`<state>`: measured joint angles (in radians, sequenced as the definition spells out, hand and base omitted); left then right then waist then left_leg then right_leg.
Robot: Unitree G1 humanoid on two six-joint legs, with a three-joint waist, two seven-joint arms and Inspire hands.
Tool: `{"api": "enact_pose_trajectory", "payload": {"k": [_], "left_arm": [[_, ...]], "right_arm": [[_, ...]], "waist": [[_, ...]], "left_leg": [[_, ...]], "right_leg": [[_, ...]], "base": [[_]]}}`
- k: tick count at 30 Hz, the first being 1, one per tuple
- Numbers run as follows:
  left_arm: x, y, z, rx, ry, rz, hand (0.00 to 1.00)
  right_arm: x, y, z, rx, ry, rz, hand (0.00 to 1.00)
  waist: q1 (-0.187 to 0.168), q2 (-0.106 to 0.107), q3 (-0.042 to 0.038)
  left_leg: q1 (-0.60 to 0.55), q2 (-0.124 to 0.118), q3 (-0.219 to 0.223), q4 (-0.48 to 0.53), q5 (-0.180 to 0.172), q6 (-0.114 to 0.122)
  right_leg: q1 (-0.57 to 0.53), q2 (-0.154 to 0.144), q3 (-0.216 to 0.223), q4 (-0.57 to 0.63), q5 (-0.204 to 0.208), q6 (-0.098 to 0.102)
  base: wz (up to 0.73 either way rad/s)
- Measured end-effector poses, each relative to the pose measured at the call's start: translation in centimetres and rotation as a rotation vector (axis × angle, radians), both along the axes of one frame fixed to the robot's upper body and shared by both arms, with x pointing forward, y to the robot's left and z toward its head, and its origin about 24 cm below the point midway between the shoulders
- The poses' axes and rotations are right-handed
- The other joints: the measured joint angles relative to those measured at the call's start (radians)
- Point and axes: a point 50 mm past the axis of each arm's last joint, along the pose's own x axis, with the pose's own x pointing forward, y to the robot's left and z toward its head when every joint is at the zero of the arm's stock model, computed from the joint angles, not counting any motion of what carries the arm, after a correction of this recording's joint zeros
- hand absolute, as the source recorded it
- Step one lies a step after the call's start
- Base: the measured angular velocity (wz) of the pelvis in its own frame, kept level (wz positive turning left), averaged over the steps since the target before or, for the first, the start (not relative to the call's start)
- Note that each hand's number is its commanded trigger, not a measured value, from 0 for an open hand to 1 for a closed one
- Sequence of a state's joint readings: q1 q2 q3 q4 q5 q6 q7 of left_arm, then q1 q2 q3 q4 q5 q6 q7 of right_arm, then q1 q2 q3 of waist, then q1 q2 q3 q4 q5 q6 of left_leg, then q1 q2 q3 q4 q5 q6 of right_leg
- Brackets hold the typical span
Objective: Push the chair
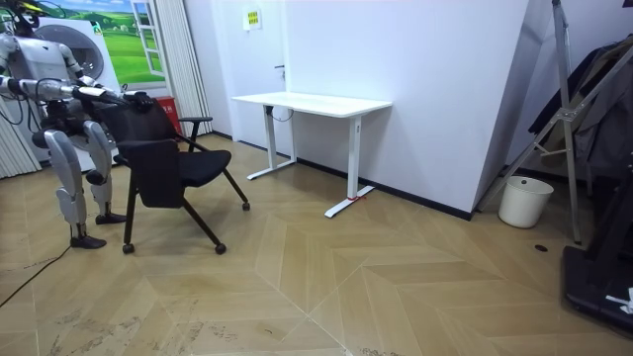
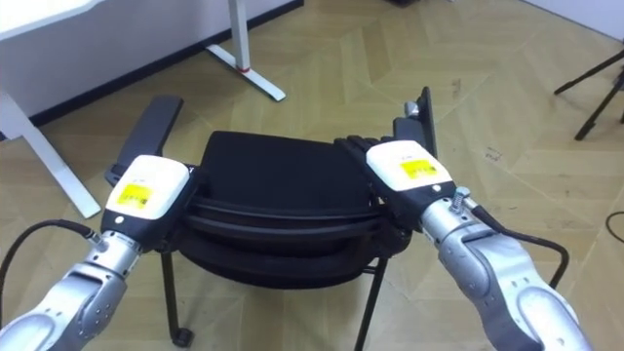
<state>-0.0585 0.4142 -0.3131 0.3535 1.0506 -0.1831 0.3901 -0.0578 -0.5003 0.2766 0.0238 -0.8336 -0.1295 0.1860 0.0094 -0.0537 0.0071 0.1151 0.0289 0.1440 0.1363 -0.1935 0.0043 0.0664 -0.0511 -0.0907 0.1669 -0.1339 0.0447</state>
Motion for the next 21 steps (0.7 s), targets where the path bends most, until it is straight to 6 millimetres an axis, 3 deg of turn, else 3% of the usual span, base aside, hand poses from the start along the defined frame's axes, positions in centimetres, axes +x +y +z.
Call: {"api": "enact_pose_trajectory", "payload": {"k": [9, 21], "left_arm": [[0.8, -0.7, -0.3, -0.011, 0.004, -0.017, 1.00], [0.9, -1.3, -0.6, -0.016, 0.023, -0.019, 1.00]], "right_arm": [[-0.7, 1.2, -2.4, 0.011, 0.089, 0.027, 0.00], [-0.8, 0.6, -4.1, 0.063, 0.023, -0.040, 0.00]], "waist": [[0.004, 0.013, 0.0069], [-0.014, 0.012, 0.0016]], "left_leg": [[-0.009, -0.001, -0.017, 0.009, 0.000, 0.000], [-0.016, -0.005, -0.054, 0.024, 0.000, 0.000]], "right_leg": [[0.005, -0.003, -0.019, 0.001, 0.000, 0.000], [0.029, -0.005, -0.048, -0.017, 0.000, -0.001]], "base": [[0.06], [0.08]]}}
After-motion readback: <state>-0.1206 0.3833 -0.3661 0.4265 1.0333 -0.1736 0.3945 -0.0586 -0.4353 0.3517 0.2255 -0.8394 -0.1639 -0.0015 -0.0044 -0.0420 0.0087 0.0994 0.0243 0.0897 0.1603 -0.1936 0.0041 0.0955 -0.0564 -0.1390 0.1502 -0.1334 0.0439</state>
